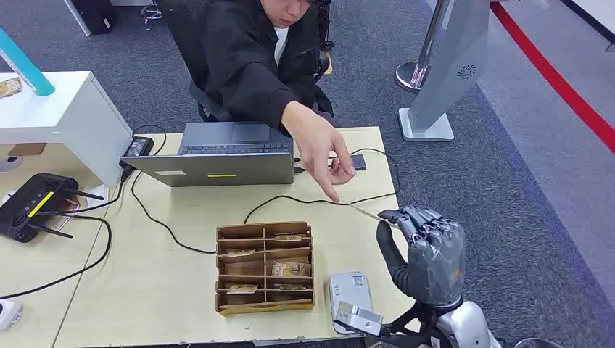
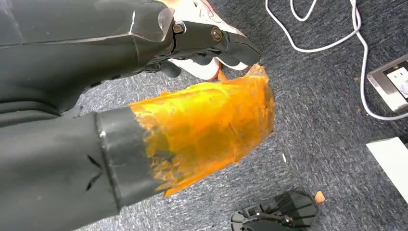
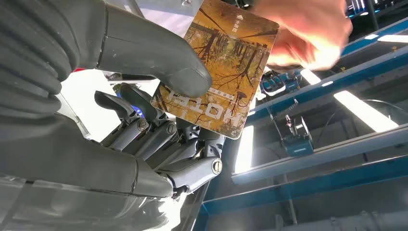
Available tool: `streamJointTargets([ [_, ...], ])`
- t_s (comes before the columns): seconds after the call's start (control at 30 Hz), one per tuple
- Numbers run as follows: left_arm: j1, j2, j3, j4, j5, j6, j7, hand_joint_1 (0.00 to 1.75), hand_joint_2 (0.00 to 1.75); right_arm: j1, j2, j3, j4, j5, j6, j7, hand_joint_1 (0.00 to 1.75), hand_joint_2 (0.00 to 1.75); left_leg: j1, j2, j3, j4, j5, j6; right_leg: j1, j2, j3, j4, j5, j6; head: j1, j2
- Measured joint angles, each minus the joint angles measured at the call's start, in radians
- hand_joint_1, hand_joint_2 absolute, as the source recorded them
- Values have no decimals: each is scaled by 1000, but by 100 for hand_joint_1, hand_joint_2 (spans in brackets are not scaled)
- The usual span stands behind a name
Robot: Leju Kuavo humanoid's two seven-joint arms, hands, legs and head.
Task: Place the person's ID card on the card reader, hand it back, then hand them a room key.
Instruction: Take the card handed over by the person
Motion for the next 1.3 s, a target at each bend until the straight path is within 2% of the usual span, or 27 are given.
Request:
streamJointTargets([
  [0.2,-2,0,0,0,-2,-1,-2,0,0,0,0,5,-1,-96,6,-36,175,175,0,0,0,0,0,0,0,0,0,0,0,0,0,0],
  [0.37,-2,0,0,0,3,0,-3,0,0,6,0,12,-9,-216,47,-69,175,175,0,0,0,0,0,0,0,0,0,0,0,0,0,0],
  [0.67,-2,0,0,0,4,1,-3,0,0,15,0,18,-18,-263,66,-82,175,175,0,0,0,0,0,0,0,0,0,0,0,0,0,0],
  [1.0,0,0,0,0,11,5,-11,0,0,95,0,-1,-18,-560,208,-140,175,175,0,0,0,0,0,0,0,0,0,0,0,0,0,0],
  [1.3,2,1,0,0,15,23,-18,0,0,168,-8,-18,5,-731,267,-118,175,175,0,0,0,0,0,0,0,0,0,0,0,0,0,0],
])
